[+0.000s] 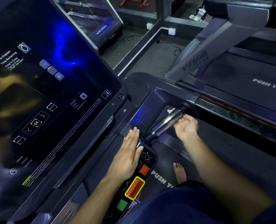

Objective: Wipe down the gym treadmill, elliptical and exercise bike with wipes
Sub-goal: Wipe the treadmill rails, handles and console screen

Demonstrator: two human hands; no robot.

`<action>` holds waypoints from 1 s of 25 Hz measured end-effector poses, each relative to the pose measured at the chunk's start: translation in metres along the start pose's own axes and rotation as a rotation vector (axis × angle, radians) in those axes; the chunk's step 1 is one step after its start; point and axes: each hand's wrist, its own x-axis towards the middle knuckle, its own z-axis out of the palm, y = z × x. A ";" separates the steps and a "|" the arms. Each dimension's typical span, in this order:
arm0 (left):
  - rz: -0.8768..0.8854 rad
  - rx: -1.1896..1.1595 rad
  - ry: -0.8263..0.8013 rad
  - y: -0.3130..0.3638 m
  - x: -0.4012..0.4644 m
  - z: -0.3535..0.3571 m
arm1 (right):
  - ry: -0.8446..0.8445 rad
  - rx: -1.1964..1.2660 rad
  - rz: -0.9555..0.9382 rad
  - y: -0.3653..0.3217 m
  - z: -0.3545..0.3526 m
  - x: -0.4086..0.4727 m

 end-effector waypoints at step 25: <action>-0.072 -0.076 -0.021 -0.006 0.000 -0.004 | -0.510 -1.651 -0.838 0.003 0.010 -0.069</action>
